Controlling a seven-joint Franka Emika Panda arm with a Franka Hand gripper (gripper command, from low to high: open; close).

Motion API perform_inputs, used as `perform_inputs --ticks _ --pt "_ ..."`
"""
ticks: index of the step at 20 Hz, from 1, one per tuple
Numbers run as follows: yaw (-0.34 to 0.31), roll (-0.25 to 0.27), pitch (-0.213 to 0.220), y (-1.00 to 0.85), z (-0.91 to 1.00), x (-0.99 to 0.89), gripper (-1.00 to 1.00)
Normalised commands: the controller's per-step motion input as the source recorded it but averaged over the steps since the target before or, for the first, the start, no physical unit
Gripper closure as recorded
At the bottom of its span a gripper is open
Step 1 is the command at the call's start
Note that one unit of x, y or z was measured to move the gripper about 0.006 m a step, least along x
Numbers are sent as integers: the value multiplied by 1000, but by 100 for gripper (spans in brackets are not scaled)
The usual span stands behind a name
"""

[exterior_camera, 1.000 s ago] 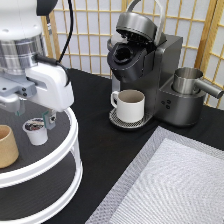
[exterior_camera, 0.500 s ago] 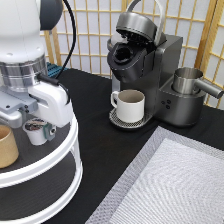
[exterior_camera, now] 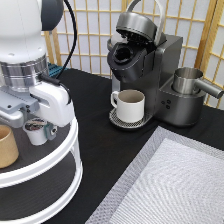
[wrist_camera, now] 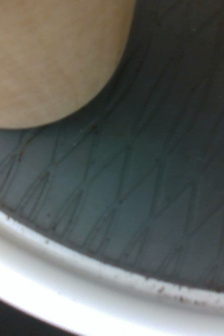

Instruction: Make coffee

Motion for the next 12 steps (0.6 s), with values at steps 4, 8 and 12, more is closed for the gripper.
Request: perform_inputs --ticks 4,8,12 --pt "0 4 -44 -13 17 8 100" --pt "0 15 -32 -3 70 38 100" --pt "0 4 -31 164 735 283 100"
